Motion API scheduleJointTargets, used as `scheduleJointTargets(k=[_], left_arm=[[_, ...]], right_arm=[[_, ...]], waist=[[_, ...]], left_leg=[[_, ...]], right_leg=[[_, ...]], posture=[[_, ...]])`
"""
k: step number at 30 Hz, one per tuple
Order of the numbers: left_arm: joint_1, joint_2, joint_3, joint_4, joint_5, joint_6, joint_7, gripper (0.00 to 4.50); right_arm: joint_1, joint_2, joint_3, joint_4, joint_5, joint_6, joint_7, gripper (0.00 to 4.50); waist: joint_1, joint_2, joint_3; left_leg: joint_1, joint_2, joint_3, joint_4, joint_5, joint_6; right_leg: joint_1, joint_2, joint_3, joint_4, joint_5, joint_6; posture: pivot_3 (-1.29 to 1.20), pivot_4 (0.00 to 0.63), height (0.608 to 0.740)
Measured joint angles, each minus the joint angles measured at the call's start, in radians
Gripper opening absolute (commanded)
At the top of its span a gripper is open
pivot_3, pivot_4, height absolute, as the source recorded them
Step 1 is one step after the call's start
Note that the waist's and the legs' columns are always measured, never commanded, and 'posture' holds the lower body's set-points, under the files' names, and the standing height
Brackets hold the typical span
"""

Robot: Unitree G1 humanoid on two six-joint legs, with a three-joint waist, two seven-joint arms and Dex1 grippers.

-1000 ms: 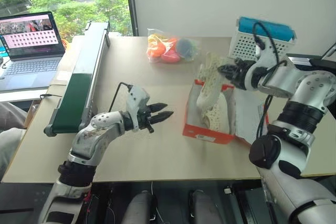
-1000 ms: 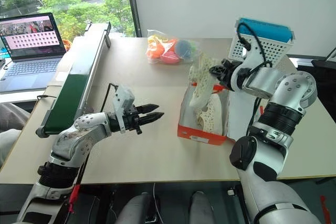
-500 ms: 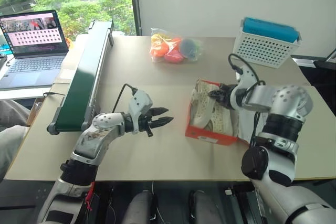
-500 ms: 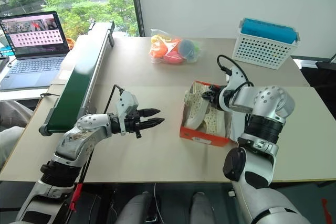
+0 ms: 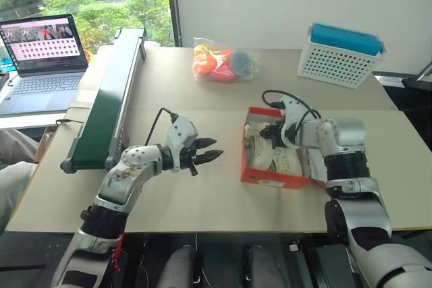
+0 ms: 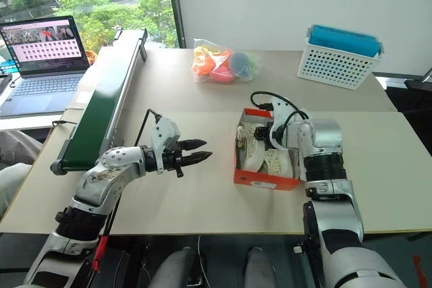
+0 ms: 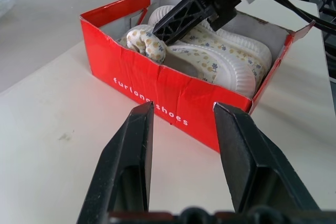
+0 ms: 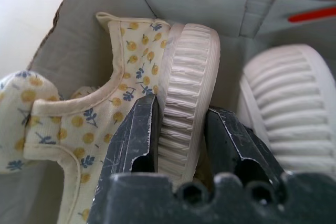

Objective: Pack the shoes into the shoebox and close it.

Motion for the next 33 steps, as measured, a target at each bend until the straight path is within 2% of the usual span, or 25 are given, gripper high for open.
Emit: scheduleJointTargets(k=[4,9,14,19,26,29,33], left_arm=[[0.0,-0.002,0.001,0.0,0.001,0.0,0.004,1.91],[0.0,-0.002,0.002,0.0,0.001,0.0,0.013,1.91],[0.0,-0.003,0.002,0.002,0.001,0.0,0.017,1.91],[0.0,-0.003,0.002,0.008,0.002,0.0,0.015,1.91],[-0.017,-0.006,0.001,0.028,0.01,0.0,0.007,1.91],[-0.021,-0.011,0.0,0.04,0.014,0.0,0.0,1.96],[-0.022,-0.015,0.0,0.043,0.021,0.0,-0.006,1.96]], right_arm=[[0.017,0.0,0.045,-0.016,-0.04,-0.044,0.025,1.46],[0.058,0.015,0.034,-0.079,-0.066,-0.049,0.012,1.46],[0.075,0.117,-0.143,-0.176,-0.049,0.087,-0.073,1.46],[0.039,0.162,-0.272,-0.228,-0.027,0.24,-0.125,1.46],[0.008,0.167,-0.345,-0.321,-0.026,0.36,-0.146,1.46],[0.009,0.166,-0.349,-0.344,-0.027,0.387,-0.146,2.24],[0.017,0.166,-0.349,-0.365,-0.028,0.403,-0.144,3.7]], waist=[[0.001,0.0,0.0],[0.002,-0.001,-0.001],[0.002,-0.001,-0.001],[0.002,0.0,-0.001],[0.002,0.0,-0.001],[0.001,0.0,-0.001],[0.001,0.0,-0.001]], left_leg=[[0.0,0.0,0.0,0.0,0.0,-0.001],[0.0,0.0,0.0,0.0,0.001,-0.002],[0.0,0.0,0.0,0.0,0.001,-0.003],[0.0,0.0,0.0,0.0,0.001,-0.003],[0.0,0.0,0.0,0.0,0.001,-0.003],[0.0,0.0,0.0,0.0,0.001,-0.003],[0.0,0.0,0.0,0.0,0.001,-0.002]], right_leg=[[0.0,0.0,0.0,0.0,0.0,0.0],[0.001,0.0,0.0,0.0,0.0,0.0],[0.0,0.0,0.0,0.001,0.0,0.0],[-0.001,0.0,0.0,0.001,0.0,0.0],[-0.001,0.0,0.0,0.001,0.0,0.0],[-0.002,0.0,0.0,0.001,0.0,0.0],[-0.001,0.0,0.0,0.001,0.0,0.0]], posture=[[0.0,0.15,0.699],[0.0,0.15,0.699],[0.0,0.15,0.699],[0.0,0.15,0.699],[0.0,0.15,0.699],[0.0,0.15,0.699],[0.0,0.15,0.699]])
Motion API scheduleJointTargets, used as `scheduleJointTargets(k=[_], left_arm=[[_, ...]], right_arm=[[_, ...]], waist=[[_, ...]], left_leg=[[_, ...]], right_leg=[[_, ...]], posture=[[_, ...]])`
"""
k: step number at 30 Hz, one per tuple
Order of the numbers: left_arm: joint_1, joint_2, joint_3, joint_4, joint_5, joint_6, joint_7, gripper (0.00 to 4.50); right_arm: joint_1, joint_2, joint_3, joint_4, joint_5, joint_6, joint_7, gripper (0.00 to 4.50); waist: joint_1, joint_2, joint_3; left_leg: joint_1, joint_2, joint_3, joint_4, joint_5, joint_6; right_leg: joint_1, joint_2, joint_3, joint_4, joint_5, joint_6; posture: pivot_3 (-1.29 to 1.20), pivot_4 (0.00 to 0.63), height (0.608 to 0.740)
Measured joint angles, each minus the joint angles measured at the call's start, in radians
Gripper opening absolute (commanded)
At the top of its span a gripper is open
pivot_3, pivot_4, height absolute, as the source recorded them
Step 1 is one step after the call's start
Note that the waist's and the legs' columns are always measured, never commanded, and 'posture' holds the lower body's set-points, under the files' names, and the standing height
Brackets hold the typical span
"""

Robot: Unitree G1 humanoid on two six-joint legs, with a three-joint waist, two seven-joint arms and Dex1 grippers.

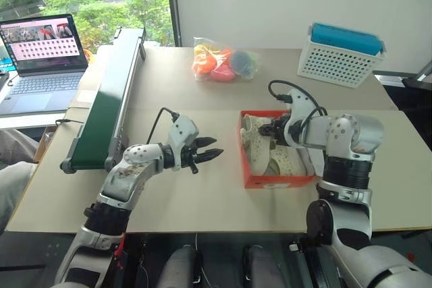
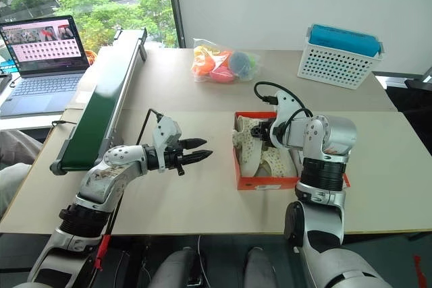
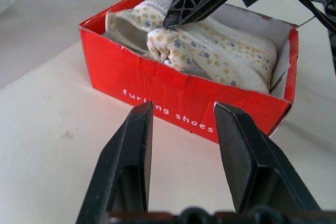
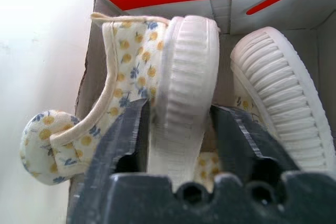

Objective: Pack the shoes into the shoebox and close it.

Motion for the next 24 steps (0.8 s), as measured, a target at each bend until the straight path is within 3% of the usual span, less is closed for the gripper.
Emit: scheduleJointTargets(k=[2,14,24], left_arm=[[0.0,-0.001,0.0,0.001,0.001,-0.001,-0.002,1.96],[-0.001,-0.002,0.001,0.001,0.001,-0.002,-0.002,1.96],[-0.011,-0.005,0.0,0.008,0.001,-0.002,-0.005,1.96]], right_arm=[[0.014,0.004,0.003,-0.002,0.0,0.0,0.002,4.28],[0.065,-0.016,0.085,-0.004,-0.011,-0.028,0.017,4.28],[0.05,-0.078,0.085,-0.193,-0.011,0.026,0.019,4.28]], waist=[[0.0,0.0,0.0],[0.001,0.0,0.0],[0.001,0.0,0.0]], left_leg=[[0.0,0.0,0.0,0.0,0.0,0.0],[0.0,0.0,0.0,0.0,0.0,0.0],[0.0,0.0,0.0,0.0,-0.001,0.002]], right_leg=[[0.0,0.0,0.0,0.0,0.0,0.0],[0.0,0.0,0.0,0.0,0.0,0.0],[0.0,0.0,0.0,0.0,0.0,0.0]], posture=[[0.0,0.15,0.699],[0.0,0.15,0.699],[0.0,0.15,0.699]])
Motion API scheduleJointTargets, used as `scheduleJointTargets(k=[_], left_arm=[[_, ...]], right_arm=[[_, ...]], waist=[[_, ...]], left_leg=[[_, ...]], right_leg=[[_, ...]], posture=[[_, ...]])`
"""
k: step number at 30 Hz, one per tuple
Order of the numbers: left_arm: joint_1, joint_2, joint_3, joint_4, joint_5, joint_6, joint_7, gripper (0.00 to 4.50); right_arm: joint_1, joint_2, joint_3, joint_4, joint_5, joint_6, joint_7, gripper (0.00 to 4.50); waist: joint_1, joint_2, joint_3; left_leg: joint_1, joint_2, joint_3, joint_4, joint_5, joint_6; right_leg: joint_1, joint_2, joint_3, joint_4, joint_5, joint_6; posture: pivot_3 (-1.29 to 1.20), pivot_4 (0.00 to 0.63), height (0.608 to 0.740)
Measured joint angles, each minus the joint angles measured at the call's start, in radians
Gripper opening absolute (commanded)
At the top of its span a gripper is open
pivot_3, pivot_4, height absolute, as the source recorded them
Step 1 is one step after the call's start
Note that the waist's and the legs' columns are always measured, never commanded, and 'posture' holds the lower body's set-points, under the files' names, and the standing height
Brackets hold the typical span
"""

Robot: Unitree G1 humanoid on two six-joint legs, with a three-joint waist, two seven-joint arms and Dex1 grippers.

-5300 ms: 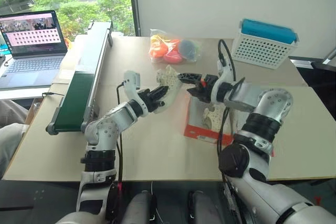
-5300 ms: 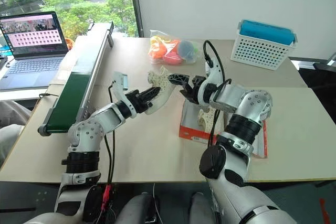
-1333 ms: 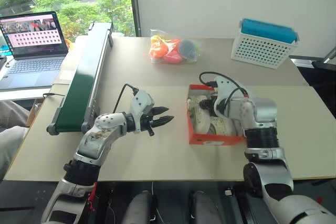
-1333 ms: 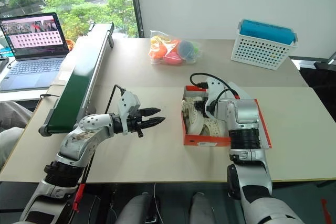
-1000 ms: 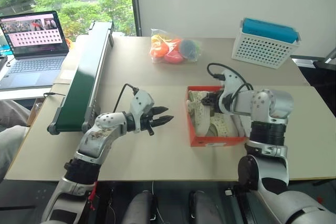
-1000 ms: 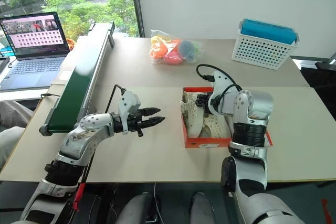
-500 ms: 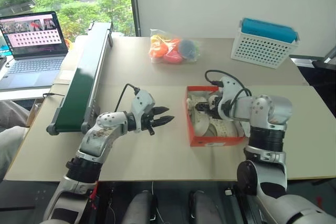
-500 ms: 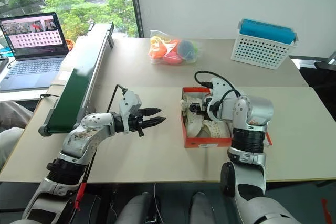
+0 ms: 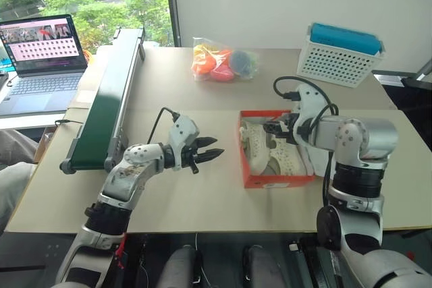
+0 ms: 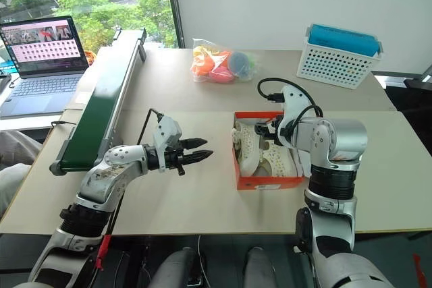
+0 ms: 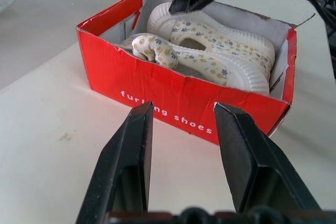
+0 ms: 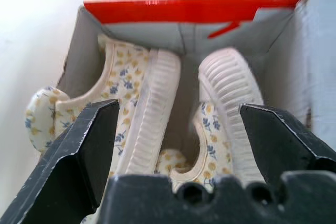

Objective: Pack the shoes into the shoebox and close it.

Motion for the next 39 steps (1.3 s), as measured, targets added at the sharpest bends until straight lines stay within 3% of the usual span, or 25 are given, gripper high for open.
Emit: scheduleJointTargets(k=[4,9,14,21,23,26,31,33,39], left_arm=[[-0.01,-0.002,-0.001,0.003,0.0,-0.002,-0.003,1.96],[-0.009,-0.003,0.001,-0.002,-0.007,-0.005,-0.021,1.96],[-0.005,-0.003,0.0,-0.019,-0.022,-0.004,-0.042,1.96],[-0.013,-0.014,-0.014,-0.022,-0.022,-0.004,-0.064,1.96],[-0.016,-0.017,-0.015,-0.017,-0.022,-0.005,-0.069,1.96],[-0.021,-0.022,-0.016,-0.003,-0.021,-0.006,-0.072,1.96],[-0.023,-0.034,-0.029,0.002,-0.021,-0.009,-0.079,1.96],[-0.023,-0.034,-0.03,0.002,-0.021,-0.01,-0.081,1.96],[-0.025,-0.037,-0.032,0.004,-0.021,-0.01,-0.079,1.96]], right_arm=[[0.013,-0.027,-0.008,-0.073,0.013,0.018,0.014,4.28],[0.138,-0.259,-0.1,-0.26,0.167,0.018,0.156,4.28],[0.268,-0.37,-0.257,-0.347,0.329,0.018,0.235,2.87],[0.534,-0.385,-0.445,-0.427,0.569,0.017,0.125,0.43],[0.66,-0.45,-0.463,-0.464,0.614,0.018,0.106,0.09],[0.893,-0.563,-0.482,-0.545,0.692,0.018,0.09,0.09],[0.945,-0.571,-0.46,-0.578,0.757,0.018,0.051,0.09],[0.923,-0.526,-0.429,-0.564,0.757,0.018,0.0,0.09],[0.763,-0.252,-0.373,-0.401,0.63,0.018,-0.258,0.09]], waist=[[0.002,0.0,0.0],[0.019,0.0,0.0],[0.018,0.0,0.0],[0.03,0.0,0.0],[0.04,0.0,0.0],[0.044,0.0,0.0],[0.028,0.0,0.0],[0.026,-0.001,0.0],[0.03,-0.001,-0.001]], left_leg=[[0.0,0.0,0.0,0.0,0.0,0.0],[-0.002,-0.001,0.0,0.0,-0.001,0.002],[-0.001,0.0,0.0,0.001,-0.005,0.008],[-0.001,0.0,0.0,0.001,-0.005,0.009],[-0.001,-0.001,0.0,0.001,-0.006,0.01],[-0.002,-0.001,0.0,0.004,-0.008,0.012],[0.001,0.002,0.0,0.004,-0.008,0.012],[0.002,0.002,0.0,0.003,-0.007,0.012],[-0.001,0.0,0.001,0.003,-0.007,0.011]], right_leg=[[0.0,0.0,0.0,0.0,0.0,0.0],[0.001,-0.001,-0.001,-0.003,-0.001,0.001],[0.001,-0.002,0.0,-0.003,0.0,0.001],[0.002,-0.003,0.0,-0.003,-0.001,0.001],[0.002,-0.004,0.0,-0.003,-0.002,0.003],[0.004,-0.005,0.0,-0.004,-0.002,0.003],[0.006,-0.003,0.001,-0.005,-0.005,0.009],[0.005,-0.002,0.002,-0.005,-0.005,0.008],[0.003,-0.003,0.003,-0.004,-0.002,0.003]], posture=[[0.0,0.15,0.699],[0.0,0.15,0.699],[0.0,0.15,0.699],[0.0,0.15,0.699],[0.0,0.15,0.699],[0.0,0.15,0.699],[0.0,0.15,0.699],[0.0,0.15,0.699],[0.0,0.15,0.699]])
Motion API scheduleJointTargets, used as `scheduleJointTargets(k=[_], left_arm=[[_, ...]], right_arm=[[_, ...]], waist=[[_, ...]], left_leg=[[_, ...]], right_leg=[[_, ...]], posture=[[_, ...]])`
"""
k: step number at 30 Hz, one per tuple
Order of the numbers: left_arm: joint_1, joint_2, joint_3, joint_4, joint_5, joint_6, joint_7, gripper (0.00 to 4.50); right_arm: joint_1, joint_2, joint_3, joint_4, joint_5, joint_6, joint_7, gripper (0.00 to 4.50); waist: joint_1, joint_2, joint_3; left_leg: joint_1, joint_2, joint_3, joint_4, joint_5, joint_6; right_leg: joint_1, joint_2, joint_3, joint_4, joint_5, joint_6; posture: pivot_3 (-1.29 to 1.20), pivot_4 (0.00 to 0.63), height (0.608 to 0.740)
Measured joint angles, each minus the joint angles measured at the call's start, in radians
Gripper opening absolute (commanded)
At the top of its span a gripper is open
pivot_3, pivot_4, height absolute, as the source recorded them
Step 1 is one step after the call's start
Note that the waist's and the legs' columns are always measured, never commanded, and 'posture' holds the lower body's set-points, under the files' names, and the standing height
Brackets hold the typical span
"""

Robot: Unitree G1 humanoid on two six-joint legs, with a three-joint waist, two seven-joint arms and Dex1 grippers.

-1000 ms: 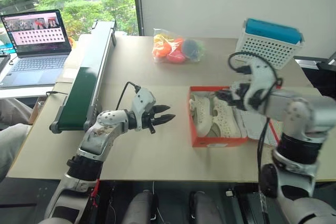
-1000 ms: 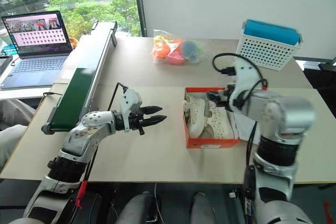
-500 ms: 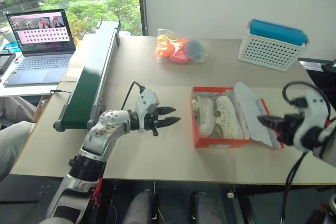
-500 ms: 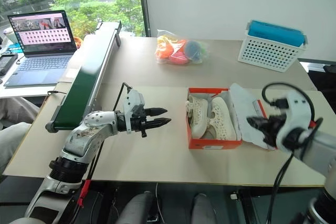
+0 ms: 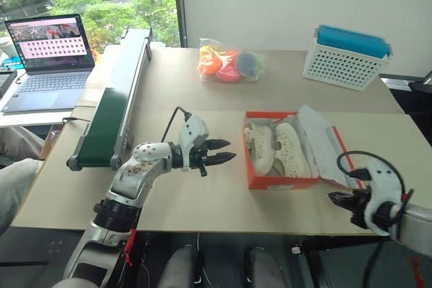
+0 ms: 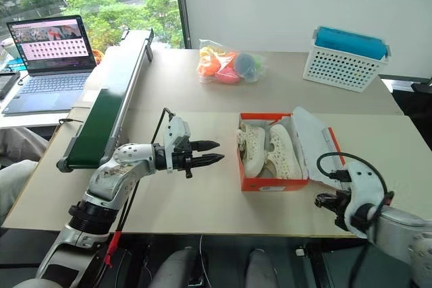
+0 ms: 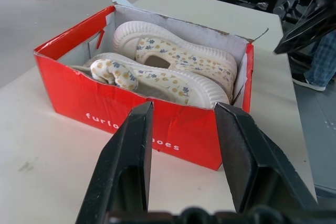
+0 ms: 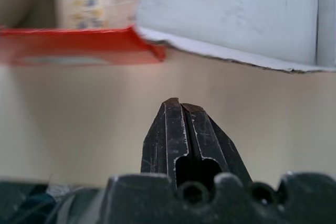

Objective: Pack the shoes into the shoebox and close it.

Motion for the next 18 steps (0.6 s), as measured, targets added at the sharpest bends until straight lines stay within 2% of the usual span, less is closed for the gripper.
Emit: scheduleJointTargets(k=[4,11,17,18], left_arm=[[0.0,-0.001,0.0,0.0,0.0,0.0,0.002,1.96],[-0.002,-0.006,0.0,0.001,0.0,0.0,0.011,1.96],[-0.013,-0.012,0.001,0.009,0.001,0.0,0.017,1.96],[-0.017,-0.011,0.003,0.015,0.002,0.0,0.018,1.96]], right_arm=[[-0.073,0.052,-0.029,0.079,-0.056,0.0,-0.105,0.09],[-0.198,0.121,-0.124,0.231,-0.059,0.0,-0.219,0.09],[-0.382,0.23,-0.289,0.415,-0.031,0.0,-0.393,0.09],[-0.455,0.259,-0.347,0.467,-0.03,0.0,-0.456,0.09]], waist=[[0.005,0.001,0.0],[-0.004,0.001,0.0],[-0.008,0.002,-0.001],[-0.011,0.002,-0.001]], left_leg=[[0.0,-0.001,0.0,0.0,0.0,0.0],[0.001,0.0,0.0,0.0,0.0,0.0],[0.001,0.0,0.001,0.0,0.001,-0.001],[0.001,0.0,0.001,0.0,0.001,-0.001]], right_leg=[[0.0,-0.001,0.0,0.001,0.0,0.0],[0.0,0.001,0.0,0.002,0.0,0.0],[-0.001,0.002,0.0,0.003,0.0,0.0],[-0.001,0.002,0.001,0.004,0.0,-0.001]], posture=[[0.0,0.15,0.699],[0.0,0.15,0.699],[0.0,0.15,0.699],[0.0,0.15,0.699]])
